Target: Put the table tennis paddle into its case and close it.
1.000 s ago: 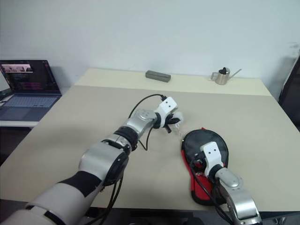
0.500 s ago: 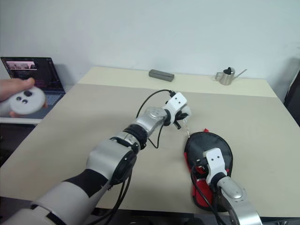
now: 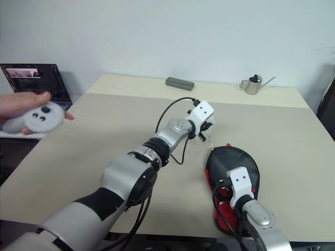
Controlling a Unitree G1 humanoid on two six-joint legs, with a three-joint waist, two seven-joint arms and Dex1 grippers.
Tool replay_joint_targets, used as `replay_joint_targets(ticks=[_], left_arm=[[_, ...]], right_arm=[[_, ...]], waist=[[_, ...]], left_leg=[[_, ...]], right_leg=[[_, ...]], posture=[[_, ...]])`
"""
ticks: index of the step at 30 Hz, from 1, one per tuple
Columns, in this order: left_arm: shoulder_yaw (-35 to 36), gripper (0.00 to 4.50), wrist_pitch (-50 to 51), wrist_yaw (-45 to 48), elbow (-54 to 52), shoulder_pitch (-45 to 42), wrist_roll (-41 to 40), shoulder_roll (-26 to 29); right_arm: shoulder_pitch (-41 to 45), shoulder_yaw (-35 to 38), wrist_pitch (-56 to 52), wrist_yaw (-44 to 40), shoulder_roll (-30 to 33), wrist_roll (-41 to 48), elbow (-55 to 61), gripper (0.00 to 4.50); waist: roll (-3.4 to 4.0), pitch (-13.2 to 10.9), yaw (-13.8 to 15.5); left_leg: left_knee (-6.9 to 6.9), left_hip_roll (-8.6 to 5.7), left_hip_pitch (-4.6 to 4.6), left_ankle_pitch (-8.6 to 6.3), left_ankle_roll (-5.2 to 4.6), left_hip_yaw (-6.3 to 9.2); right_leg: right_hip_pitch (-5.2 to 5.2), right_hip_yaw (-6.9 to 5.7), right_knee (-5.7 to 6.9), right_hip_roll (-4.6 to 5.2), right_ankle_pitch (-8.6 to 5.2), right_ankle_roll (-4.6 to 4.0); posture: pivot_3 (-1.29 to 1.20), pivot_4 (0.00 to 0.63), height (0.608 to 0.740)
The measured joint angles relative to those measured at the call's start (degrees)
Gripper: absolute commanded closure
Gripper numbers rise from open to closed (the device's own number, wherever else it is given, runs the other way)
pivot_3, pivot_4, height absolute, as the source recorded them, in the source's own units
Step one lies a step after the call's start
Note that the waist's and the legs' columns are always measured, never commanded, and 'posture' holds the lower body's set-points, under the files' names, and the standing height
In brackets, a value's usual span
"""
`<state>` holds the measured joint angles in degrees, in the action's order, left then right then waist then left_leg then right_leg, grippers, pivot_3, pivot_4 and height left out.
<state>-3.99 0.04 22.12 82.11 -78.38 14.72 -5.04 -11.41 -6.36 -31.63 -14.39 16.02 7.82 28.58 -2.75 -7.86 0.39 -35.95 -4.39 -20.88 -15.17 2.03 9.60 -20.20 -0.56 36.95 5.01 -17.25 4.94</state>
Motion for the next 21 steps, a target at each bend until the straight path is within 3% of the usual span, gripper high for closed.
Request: replay_joint_targets(ticks=[1,12,21], left_arm=[[-0.1,3.98,0.0,0.2,0.0,0.0,0.2,0.0],[2.7,0.19,0.7,1.7,-0.8,0.0,-0.5,-1.5],[8.4,0.07,0.7,3.6,-1.0,-1.9,-4.5,-2.6]], right_arm=[[0.0,0.0,-0.1,0.0,0.0,0.0,0.0,0.0],[0.1,0.0,-0.5,0.0,0.0,-0.6,0.0,0.0],[2.2,-0.6,-0.5,-0.6,0.0,-1.5,-2.1,0.0]], waist=[[0.0,0.0,0.0],[-0.06,0.1,0.1],[-0.12,0.1,-0.1]], left_leg=[[0.0,0.0,0.0,0.0,0.0,-0.01],[-0.03,-0.01,0.05,0.0,0.0,-0.03],[-0.07,0.02,0.17,0.0,0.0,-0.08]], right_leg=[[0.0,0.0,0.0,0.0,0.0,0.0],[0.01,-0.04,-0.02,0.0,0.0,0.0],[0.07,-0.03,0.06,0.0,0.0,0.01]], posture=[[0.0,0.15,0.74],[0.0,0.15,0.74],[0.0,0.15,0.74]])
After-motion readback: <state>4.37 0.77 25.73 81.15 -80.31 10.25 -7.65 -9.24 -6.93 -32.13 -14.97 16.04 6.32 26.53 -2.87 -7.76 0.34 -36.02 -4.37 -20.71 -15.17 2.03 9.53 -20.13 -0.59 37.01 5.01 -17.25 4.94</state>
